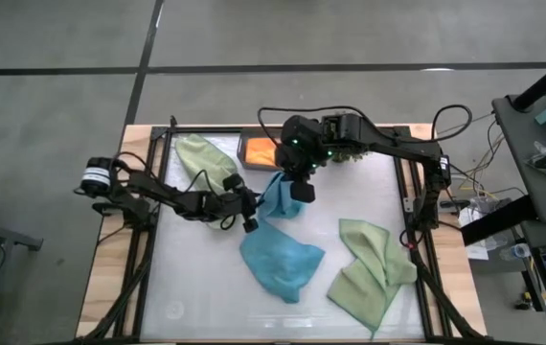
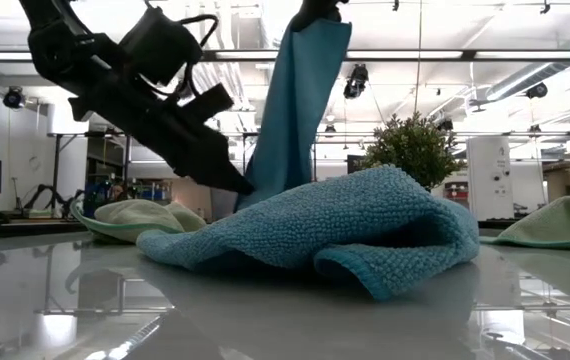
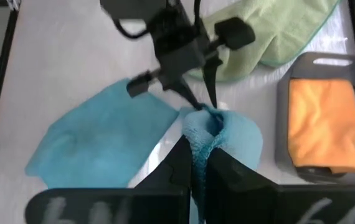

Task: Fold microfiber towels
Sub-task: Fold the left blue microfiber towel

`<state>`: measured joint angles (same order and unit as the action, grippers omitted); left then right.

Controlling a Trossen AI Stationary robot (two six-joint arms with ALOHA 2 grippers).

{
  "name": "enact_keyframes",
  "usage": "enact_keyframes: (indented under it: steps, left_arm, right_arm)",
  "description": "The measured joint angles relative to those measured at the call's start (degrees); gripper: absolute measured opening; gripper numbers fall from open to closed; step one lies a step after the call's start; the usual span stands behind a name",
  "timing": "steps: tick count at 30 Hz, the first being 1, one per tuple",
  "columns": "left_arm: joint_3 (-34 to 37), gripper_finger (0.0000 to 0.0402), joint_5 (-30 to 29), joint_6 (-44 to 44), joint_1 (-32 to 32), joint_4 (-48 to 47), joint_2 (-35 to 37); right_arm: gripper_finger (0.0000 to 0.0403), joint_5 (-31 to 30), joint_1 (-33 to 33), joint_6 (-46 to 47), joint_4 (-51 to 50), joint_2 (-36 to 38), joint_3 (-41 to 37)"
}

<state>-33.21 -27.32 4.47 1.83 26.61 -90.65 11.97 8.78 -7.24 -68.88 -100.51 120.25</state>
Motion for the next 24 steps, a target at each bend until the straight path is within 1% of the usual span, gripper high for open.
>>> enact_keyframes:
  steps: [2, 4, 9, 13, 16, 24]
  left_arm:
    - [0.25, 0.0073, 0.76, 0.18, 0.00, -0.23, 0.72]
    - [0.37, 0.0074, 2.55, 0.18, 0.00, -0.22, 1.41]
    - [0.64, 0.0105, 4.07, 0.36, -0.29, -0.15, 2.12]
    - [0.66, 0.0132, 4.00, 1.25, -1.04, -0.08, 1.89]
    - [0.81, 0.0142, 3.33, 1.23, -1.31, -0.13, 1.46]
    - [1.05, 0.0137, 0.28, 1.21, -3.22, -0.11, 1.42]
  right_arm:
    - [0.0008, 0.01, 0.00, -0.82, -1.49, 0.00, -0.02]
    - [0.0008, -0.01, 0.00, -0.90, -2.15, 0.00, -0.02]
    - [0.0008, 0.01, 0.00, -1.15, -2.32, 0.00, -0.02]
    - [0.0008, -0.01, 0.00, -1.69, -2.36, 0.00, -0.02]
    - [0.0008, -0.01, 0.00, -1.80, -2.38, 0.00, -0.02]
    - [0.0008, -0.01, 0.00, -1.80, -2.60, 0.00, -0.02]
